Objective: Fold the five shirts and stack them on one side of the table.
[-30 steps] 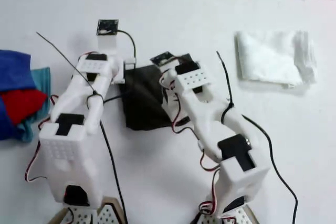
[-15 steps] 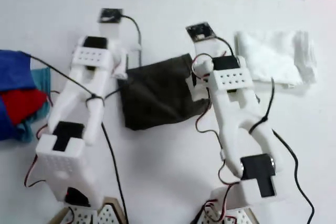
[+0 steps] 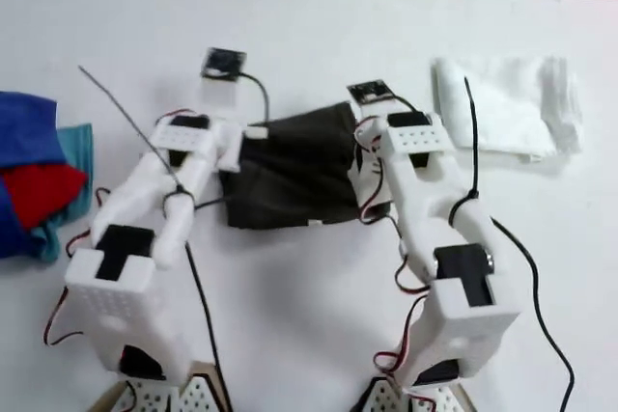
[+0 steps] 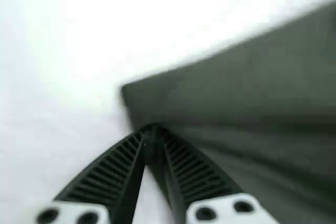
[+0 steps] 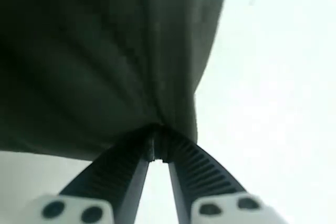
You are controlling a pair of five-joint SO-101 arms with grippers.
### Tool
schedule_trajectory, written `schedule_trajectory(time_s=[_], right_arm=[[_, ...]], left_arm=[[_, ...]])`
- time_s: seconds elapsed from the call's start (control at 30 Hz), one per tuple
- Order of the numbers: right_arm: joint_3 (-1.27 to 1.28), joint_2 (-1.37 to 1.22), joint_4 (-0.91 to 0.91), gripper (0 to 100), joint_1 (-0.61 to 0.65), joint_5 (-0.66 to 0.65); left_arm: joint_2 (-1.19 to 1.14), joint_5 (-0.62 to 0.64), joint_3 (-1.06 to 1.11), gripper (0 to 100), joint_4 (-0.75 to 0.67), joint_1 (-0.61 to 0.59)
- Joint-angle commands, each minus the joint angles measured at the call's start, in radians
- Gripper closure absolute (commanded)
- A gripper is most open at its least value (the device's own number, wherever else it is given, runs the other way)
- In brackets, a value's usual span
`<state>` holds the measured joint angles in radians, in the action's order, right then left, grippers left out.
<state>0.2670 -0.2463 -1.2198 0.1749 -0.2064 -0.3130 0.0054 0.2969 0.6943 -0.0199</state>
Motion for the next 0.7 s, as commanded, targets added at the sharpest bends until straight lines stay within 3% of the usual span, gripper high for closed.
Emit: schedule_trajectory(time_s=[0.0,0.2,0.43,0.57,0.67], right_arm=[[-0.009,-0.019,0.002,98.1,-0.041,-0.035],[-0.011,0.084,-0.004,98.1,-0.033,-0.041],[-0.038,0.381,0.008,98.0,0.012,-0.038],[-0.181,0.338,0.024,93.3,0.022,-0.032],[-0.344,0.200,0.004,94.8,0.024,0.014]], left_arm=[[0.020,-0.012,-0.010,97,-0.034,-0.058],[-0.008,-0.009,-0.091,97,0.074,-0.055],[0.074,-0.008,-0.185,97,0.371,-0.052],[0.186,-0.008,-0.134,97,0.485,0.011],[0.328,0.002,0.015,97,0.466,0.081]])
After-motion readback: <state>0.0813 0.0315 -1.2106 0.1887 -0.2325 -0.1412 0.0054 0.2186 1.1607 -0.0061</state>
